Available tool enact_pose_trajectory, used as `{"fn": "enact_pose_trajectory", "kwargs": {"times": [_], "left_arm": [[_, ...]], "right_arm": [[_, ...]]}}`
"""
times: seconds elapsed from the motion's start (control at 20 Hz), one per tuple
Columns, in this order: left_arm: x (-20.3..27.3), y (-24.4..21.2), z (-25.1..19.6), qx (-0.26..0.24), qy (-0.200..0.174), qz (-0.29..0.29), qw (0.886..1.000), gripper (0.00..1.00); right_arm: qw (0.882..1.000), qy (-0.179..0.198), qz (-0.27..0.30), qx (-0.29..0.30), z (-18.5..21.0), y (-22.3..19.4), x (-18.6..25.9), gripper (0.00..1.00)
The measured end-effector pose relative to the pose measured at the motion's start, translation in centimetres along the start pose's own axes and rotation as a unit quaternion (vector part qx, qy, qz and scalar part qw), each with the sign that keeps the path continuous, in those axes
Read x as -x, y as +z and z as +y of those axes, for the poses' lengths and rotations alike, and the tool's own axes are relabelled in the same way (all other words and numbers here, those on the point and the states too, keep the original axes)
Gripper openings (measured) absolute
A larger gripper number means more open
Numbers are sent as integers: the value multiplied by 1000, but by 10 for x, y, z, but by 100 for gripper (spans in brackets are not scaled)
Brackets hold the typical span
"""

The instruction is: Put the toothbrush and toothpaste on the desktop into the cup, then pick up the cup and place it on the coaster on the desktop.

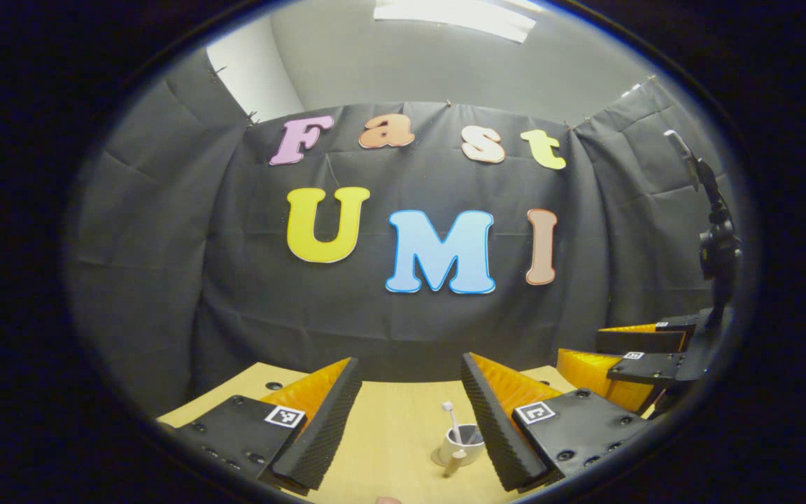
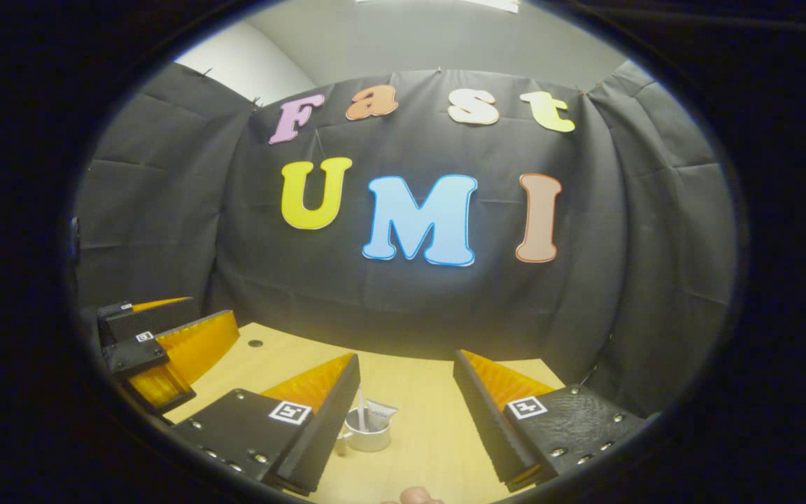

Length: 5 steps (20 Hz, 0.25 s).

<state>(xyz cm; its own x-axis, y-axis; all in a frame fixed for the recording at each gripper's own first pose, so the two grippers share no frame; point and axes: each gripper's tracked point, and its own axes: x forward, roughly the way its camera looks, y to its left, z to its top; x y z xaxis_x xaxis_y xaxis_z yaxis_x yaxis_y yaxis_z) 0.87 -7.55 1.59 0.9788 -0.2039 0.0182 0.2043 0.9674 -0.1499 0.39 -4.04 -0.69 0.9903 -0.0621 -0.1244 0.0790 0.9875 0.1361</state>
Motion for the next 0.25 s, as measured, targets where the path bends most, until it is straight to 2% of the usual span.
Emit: {"fn": "enact_pose_trajectory", "kwargs": {"times": [0.05, 0.25], "left_arm": [[0, 1, 1, -3, -1, -2, 1000, 93], [-4, -2, 1, -2, -6, -1, 1000, 93]], "right_arm": [[1000, -3, -1, -1, -1, 1, 2, 86], [1000, -10, -3, -3, -1, 1, 3, 87]]}}
